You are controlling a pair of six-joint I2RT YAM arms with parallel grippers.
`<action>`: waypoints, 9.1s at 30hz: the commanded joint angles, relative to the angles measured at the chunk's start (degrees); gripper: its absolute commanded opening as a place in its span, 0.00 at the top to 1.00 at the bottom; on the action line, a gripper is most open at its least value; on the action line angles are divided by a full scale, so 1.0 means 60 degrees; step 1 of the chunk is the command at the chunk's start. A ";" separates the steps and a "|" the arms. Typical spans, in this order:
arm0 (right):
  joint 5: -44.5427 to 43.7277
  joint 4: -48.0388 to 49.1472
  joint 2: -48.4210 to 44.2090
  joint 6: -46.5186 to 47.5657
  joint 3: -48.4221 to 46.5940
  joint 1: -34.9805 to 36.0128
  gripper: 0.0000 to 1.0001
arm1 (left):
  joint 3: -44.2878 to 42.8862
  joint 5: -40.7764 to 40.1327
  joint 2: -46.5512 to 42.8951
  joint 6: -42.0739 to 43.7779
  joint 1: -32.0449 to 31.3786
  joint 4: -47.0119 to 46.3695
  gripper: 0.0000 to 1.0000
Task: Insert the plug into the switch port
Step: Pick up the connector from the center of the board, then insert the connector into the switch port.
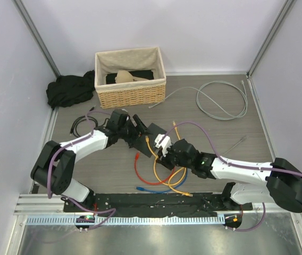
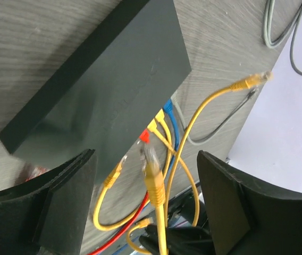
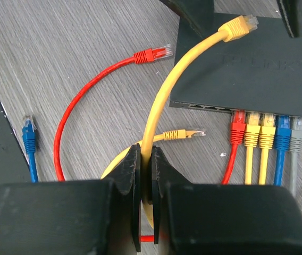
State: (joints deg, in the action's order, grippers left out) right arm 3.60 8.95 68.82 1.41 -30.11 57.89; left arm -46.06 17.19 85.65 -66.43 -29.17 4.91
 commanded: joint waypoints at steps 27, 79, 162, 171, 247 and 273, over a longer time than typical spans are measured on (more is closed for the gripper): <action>0.0236 -0.0070 -0.0263 -0.0220 0.0287 0.0020 0.97 | 0.1056 0.0592 0.0067 -0.1862 -0.0119 -0.3483 0.86; -0.3075 -0.1785 0.0659 -0.6783 -0.2262 0.0035 0.71 | 0.1422 -0.4081 -0.1838 -0.1335 -0.2946 -0.2751 0.96; 0.0251 0.0442 0.2563 -0.0734 -0.0563 -0.1723 0.99 | -0.1829 -0.1855 0.2161 0.5813 -0.0734 0.0353 0.21; -0.0277 0.0574 0.2403 -0.0470 -0.0578 -0.1709 0.99 | -0.2005 -0.1605 0.2600 0.6077 -0.0734 0.0705 0.24; -0.2240 0.2463 0.3458 0.0571 -0.2525 -0.0902 0.99 | -0.1727 0.1251 0.3436 0.4965 -0.1642 0.1028 0.35; -0.1054 0.1248 0.3780 -0.0160 -0.3115 -0.1621 0.96 | -0.3246 -0.0491 0.3874 0.6296 -0.1599 0.2477 0.30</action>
State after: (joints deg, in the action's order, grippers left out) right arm -3.66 -5.74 93.54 4.60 -48.25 48.66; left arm -61.78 5.85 104.95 -29.12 -35.44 5.78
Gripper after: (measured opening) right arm 0.077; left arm 0.685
